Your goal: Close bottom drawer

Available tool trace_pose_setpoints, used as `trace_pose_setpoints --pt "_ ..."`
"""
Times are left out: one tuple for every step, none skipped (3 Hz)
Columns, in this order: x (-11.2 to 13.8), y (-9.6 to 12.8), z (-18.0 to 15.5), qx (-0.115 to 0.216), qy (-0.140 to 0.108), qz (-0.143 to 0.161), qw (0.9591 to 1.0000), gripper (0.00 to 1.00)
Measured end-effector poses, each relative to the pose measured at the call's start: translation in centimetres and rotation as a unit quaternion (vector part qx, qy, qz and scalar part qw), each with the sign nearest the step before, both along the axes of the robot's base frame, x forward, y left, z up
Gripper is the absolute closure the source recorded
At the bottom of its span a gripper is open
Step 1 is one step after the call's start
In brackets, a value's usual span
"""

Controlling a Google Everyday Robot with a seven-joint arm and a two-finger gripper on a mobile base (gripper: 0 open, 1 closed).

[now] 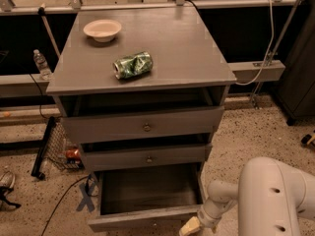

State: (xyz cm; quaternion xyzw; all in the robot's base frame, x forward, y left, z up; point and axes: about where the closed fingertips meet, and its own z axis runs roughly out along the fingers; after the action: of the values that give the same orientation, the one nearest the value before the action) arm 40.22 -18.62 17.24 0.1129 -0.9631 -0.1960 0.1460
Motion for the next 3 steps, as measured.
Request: trace_pose_setpoints --pt "0.1 0.6 -1.4 -0.011 -0.001 0.002 0.9999 0.00" --pt "0.7 1.4 -3.1 -0.007 0.002 0.013 0.9999 0.16" --pt "2.2 1.8 -4.3 0.001 -0.008 0.019 0.9998 0.41"
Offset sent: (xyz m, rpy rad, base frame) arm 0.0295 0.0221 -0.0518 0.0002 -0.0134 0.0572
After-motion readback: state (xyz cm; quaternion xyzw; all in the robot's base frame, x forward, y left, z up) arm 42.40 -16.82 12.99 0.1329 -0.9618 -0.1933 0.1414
